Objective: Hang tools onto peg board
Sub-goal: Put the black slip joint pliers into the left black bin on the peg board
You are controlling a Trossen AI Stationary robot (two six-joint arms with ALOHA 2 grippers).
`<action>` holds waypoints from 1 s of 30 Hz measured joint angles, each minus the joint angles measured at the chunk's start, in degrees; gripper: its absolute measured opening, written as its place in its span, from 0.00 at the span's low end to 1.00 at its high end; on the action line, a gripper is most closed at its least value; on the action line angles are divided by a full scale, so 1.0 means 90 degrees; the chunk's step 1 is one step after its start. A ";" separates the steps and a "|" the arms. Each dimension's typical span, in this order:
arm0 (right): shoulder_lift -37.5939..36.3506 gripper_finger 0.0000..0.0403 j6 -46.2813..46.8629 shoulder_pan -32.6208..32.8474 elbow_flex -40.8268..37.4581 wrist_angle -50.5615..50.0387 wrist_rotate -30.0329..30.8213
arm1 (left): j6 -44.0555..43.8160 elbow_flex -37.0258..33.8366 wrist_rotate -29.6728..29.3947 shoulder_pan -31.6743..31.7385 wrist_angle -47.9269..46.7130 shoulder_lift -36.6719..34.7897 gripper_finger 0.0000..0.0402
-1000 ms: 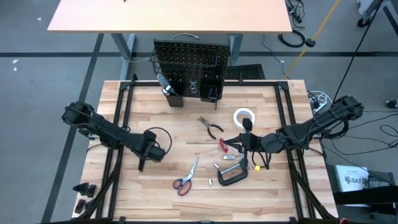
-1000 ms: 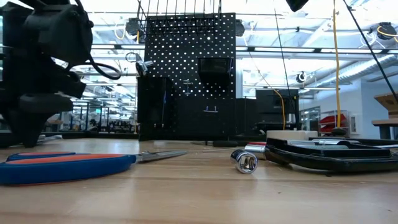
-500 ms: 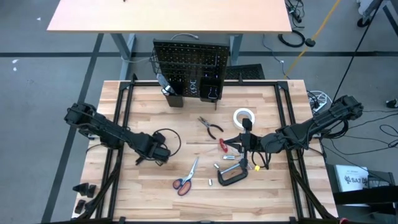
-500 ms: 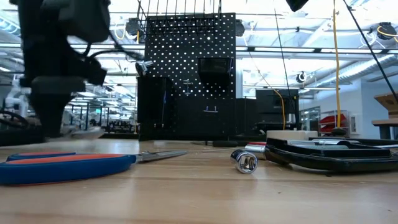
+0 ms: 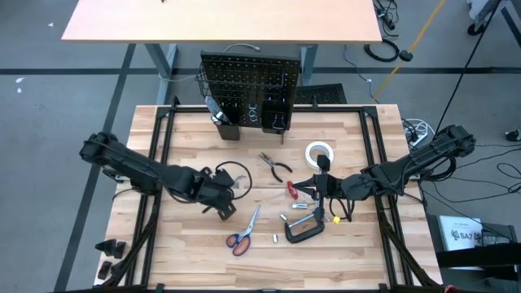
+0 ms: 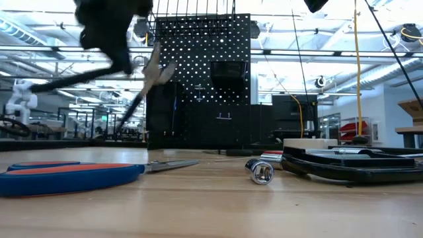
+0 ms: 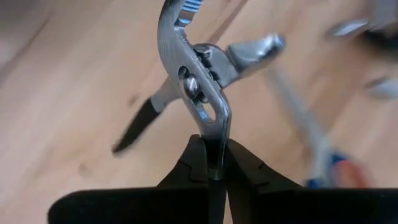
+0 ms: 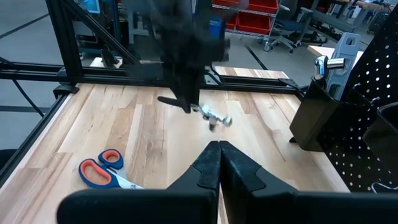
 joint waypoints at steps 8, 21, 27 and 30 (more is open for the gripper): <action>0.0000 0.00 0.0051 -0.0002 0.0000 -0.0055 -0.0155 | 0.1238 0.0011 -0.0760 -0.0419 0.1354 -0.0657 0.04; 0.0878 0.00 -0.0650 -0.0002 0.0005 0.2203 -0.1212 | 0.4800 0.0008 -0.0652 -0.1169 0.4842 -0.1005 0.04; 0.1455 0.00 -0.1178 -0.0002 0.0005 0.3461 -0.1370 | 0.5724 0.0008 -0.0284 -0.1177 0.5589 -0.0924 0.04; 0.1465 0.00 -0.1286 -0.0002 0.0005 0.3553 -0.1369 | 0.5985 0.0006 0.0175 -0.1140 0.5714 -0.0838 0.04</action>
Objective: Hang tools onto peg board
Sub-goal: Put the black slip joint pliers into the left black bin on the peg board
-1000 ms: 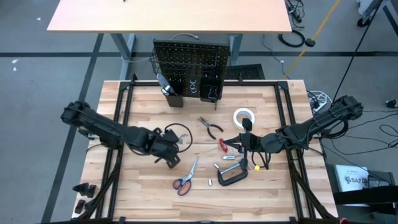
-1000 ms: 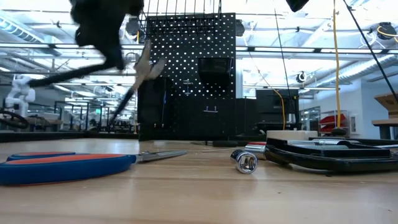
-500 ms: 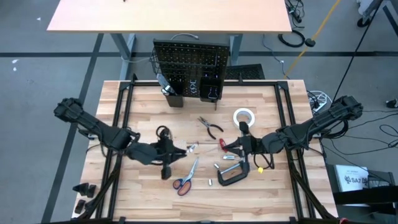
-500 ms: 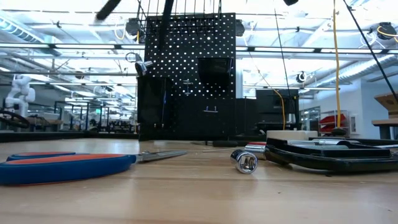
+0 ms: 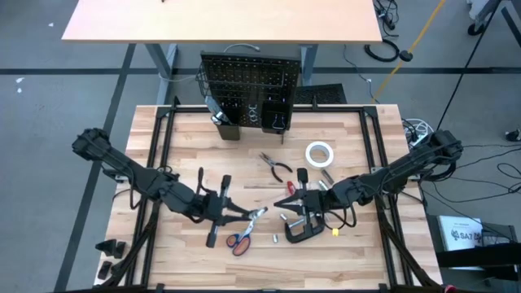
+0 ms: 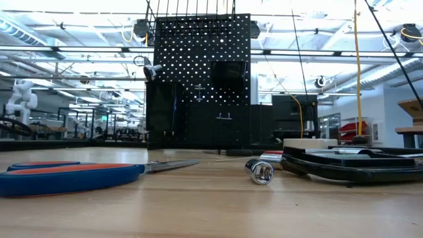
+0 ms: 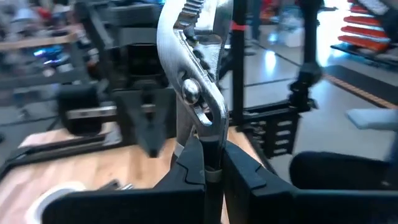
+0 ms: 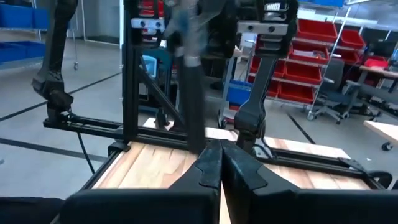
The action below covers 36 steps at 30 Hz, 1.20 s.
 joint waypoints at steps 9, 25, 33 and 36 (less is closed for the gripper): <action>-0.0001 0.17 -0.0682 0.0172 0.0000 -0.0154 0.0001 | -0.0343 -0.1316 0.1443 0.0706 0.2161 -0.0108 0.04; 0.0323 0.59 -0.0081 -0.0012 0.0000 0.1110 -0.0222 | -0.1470 -0.2606 0.3347 0.1402 0.5129 0.0963 0.04; 0.0601 0.59 0.0296 -0.0134 -0.0002 0.1515 -0.0827 | -0.1698 -0.2606 0.3776 0.1638 0.5497 0.1312 0.04; 0.0650 0.59 0.0462 -0.0233 -0.0002 0.1540 -0.0965 | -0.1696 -0.2606 0.3783 0.1678 0.5536 0.1383 0.04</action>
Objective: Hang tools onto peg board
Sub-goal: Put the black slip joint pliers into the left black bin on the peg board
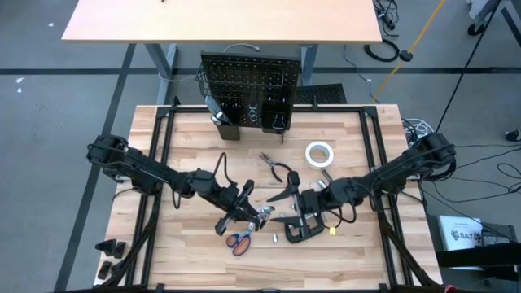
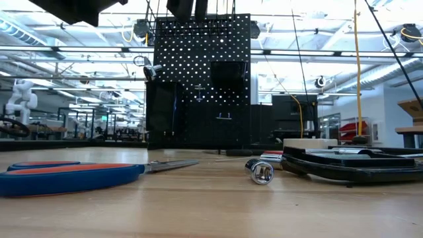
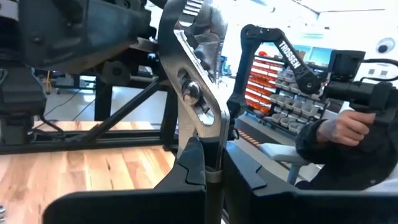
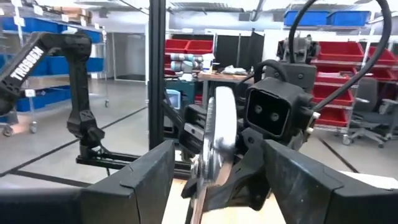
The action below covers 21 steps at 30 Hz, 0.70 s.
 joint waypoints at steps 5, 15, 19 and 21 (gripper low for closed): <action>0.0119 0.59 0.0311 -0.0139 0.0000 0.0075 -0.0198 | -0.0003 0.0000 0.0017 0.0078 0.0072 0.0012 0.04; 0.0157 0.47 0.0416 -0.0180 0.0000 0.0221 -0.0199 | -0.0185 0.0000 -0.0108 0.0151 0.0027 0.0012 0.04; 0.0155 0.39 0.0414 -0.0184 0.0000 0.0216 -0.0172 | -0.0463 0.0001 -0.0204 0.0252 0.0018 0.0012 0.04; 0.0155 0.35 0.0413 -0.0190 0.0000 0.0214 -0.0141 | -0.0519 0.0002 -0.0211 0.0295 0.0013 0.0012 0.04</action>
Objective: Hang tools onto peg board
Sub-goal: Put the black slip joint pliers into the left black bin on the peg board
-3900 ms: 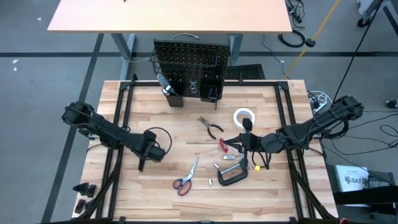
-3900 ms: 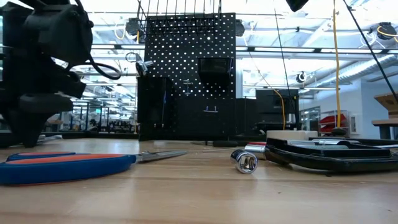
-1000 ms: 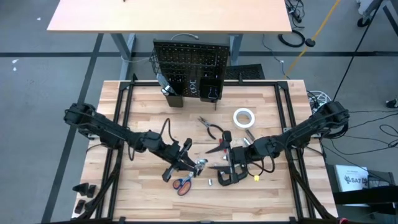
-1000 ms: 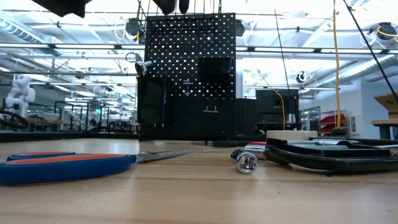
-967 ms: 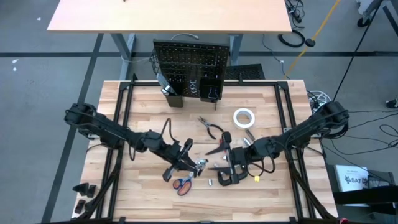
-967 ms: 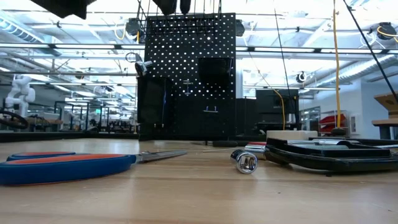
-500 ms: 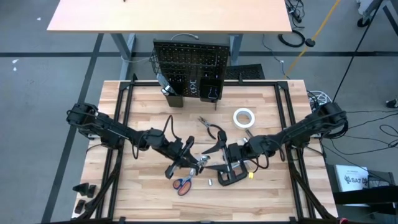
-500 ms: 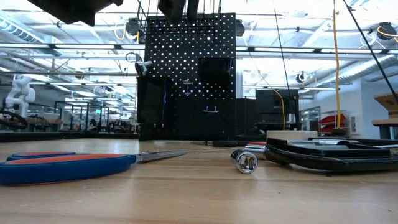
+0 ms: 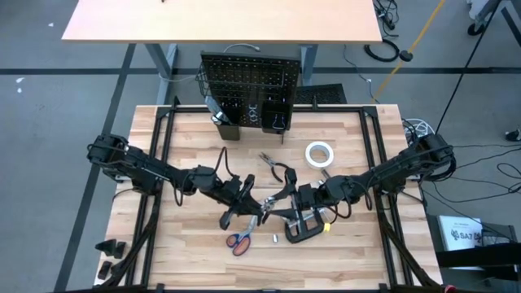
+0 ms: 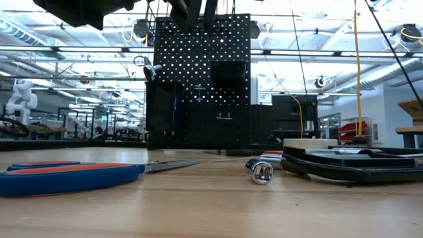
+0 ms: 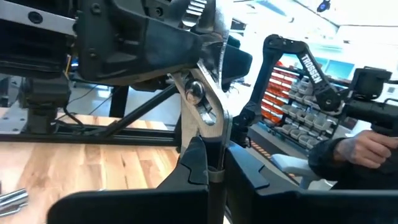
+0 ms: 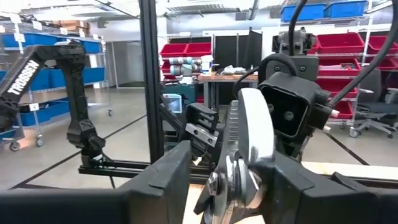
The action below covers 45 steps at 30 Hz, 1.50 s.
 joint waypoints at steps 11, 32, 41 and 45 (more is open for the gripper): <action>0.0000 0.06 -0.0124 -0.0087 -0.0010 -0.0388 0.0071 | -0.0347 0.0007 -0.0926 0.0016 -0.0659 -0.0005 0.21; -0.1299 0.06 0.0377 0.0159 -0.0007 -0.2740 0.1306 | 0.0865 0.0007 -0.1083 0.0131 -0.3166 -0.2365 0.55; -0.1278 0.06 0.0963 -0.0160 -0.0007 -0.2993 0.0919 | 0.0879 0.0010 -0.1309 0.0010 -0.2142 -0.1114 0.55; -0.1124 0.06 0.0986 -0.0165 0.0000 -0.2922 0.0754 | 0.0914 0.0066 -0.1316 0.0083 -0.1485 -0.0559 0.55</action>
